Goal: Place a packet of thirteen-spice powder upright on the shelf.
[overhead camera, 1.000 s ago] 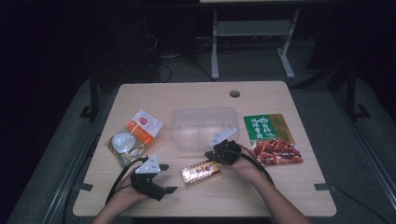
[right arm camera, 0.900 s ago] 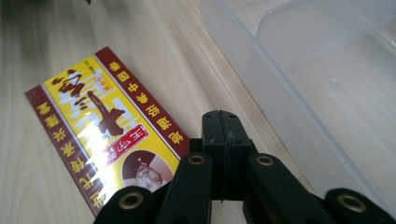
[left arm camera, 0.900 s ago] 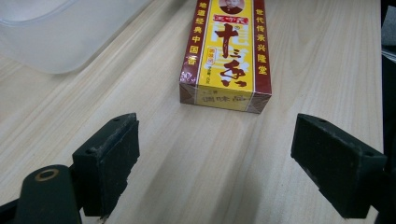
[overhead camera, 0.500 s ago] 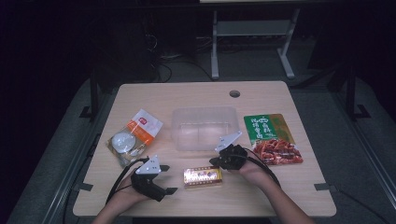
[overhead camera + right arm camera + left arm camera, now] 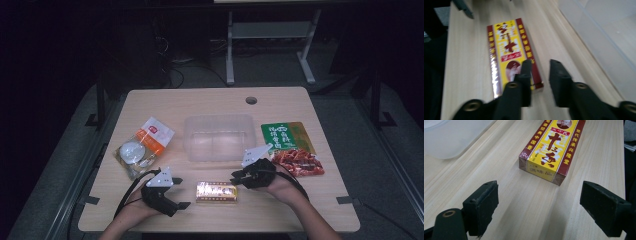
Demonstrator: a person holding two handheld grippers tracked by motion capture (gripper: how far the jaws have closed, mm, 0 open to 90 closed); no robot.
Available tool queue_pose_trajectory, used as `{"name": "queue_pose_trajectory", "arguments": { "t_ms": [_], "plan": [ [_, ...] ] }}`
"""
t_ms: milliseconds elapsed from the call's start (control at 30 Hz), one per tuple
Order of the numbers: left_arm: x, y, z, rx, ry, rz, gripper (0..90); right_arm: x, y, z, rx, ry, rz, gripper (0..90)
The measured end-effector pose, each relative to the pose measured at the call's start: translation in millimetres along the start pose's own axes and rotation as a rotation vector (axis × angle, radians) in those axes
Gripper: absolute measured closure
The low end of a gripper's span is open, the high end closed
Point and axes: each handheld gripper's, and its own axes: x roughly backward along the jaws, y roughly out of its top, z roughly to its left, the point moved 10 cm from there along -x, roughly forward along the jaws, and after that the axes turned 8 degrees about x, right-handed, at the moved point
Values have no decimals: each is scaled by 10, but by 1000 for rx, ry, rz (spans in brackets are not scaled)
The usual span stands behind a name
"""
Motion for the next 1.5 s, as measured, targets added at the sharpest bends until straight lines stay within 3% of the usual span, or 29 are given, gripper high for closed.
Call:
{"name": "queue_pose_trajectory", "arguments": {
  "t_ms": [33, 100, 167, 300, 333, 567, 633, 1000, 1400, 1500],
  "plan": [
    [0, 0, 0, 0, 0, 0, 147, 0, 0, 0, 0, 0, 0, 677],
    [-4, -2, -15, 4, -4, 2, 147, 44, -102, 81, 13, 21, -2, 471],
    [-5, -4, -14, -3, -5, 6, 147, 57, -153, 122, 10, 37, -2, 388],
    [-18, -1, -19, -3, -5, 7, 146, 61, -193, 177, 33, 52, -19, 319],
    [-20, -4, -23, -5, -6, 11, 147, 31, -182, 182, 58, 64, -20, 293],
    [-32, -13, -51, -13, -16, 15, 146, -121, -163, 201, 105, 92, 4, 253],
    [-35, -11, -52, -15, -17, 16, 146, -200, -166, 197, 141, 99, 15, 244],
    [-40, -16, -62, -21, -24, 22, 146, -351, -144, 237, 178, 113, 31, 238],
    [-44, -24, -71, -27, -27, 27, 146, -421, -173, 245, 184, 126, 34, 251],
    [-49, -22, -76, -24, -27, 24, 146, -427, -184, 252, 212, 103, 37, 250]
  ]
}}
